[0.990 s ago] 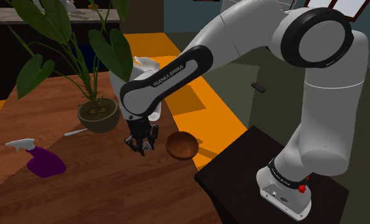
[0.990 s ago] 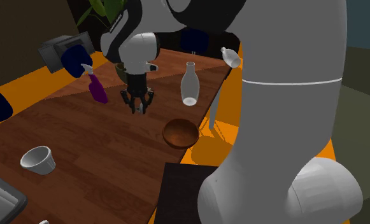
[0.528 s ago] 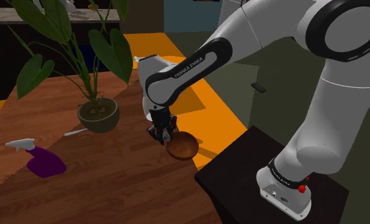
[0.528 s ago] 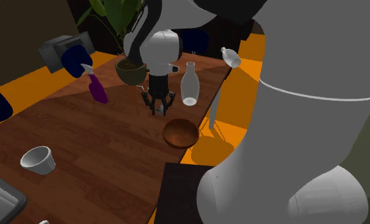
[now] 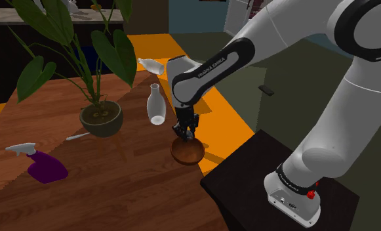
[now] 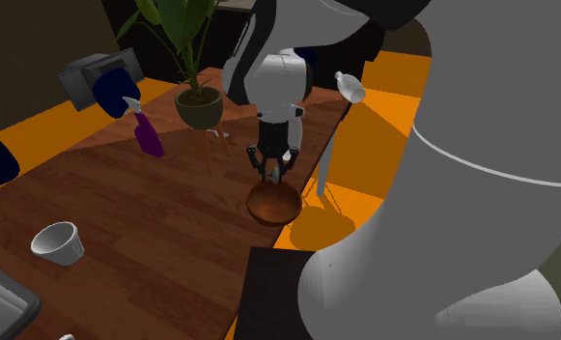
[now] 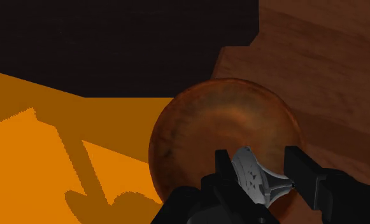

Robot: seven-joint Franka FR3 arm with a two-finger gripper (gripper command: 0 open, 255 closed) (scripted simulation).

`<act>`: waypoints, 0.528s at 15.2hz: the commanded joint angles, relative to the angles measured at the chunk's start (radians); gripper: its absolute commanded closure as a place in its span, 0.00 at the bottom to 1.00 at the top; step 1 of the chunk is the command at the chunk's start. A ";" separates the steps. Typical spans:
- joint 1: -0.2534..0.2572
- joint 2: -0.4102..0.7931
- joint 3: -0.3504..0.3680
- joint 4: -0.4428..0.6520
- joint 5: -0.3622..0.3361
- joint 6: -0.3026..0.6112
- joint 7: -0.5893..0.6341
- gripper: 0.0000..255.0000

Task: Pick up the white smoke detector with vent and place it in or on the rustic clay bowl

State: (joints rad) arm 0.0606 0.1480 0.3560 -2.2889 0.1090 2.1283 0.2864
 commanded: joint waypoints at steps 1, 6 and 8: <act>-0.001 0.013 -0.002 -0.009 -0.004 0.022 -0.002 1.00; 0.005 0.070 -0.007 -0.019 -0.023 0.086 0.005 1.00; 0.007 0.094 -0.010 -0.021 -0.031 0.111 0.009 1.00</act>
State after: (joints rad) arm 0.0659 0.2280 0.3469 -2.3056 0.0826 2.2211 0.2928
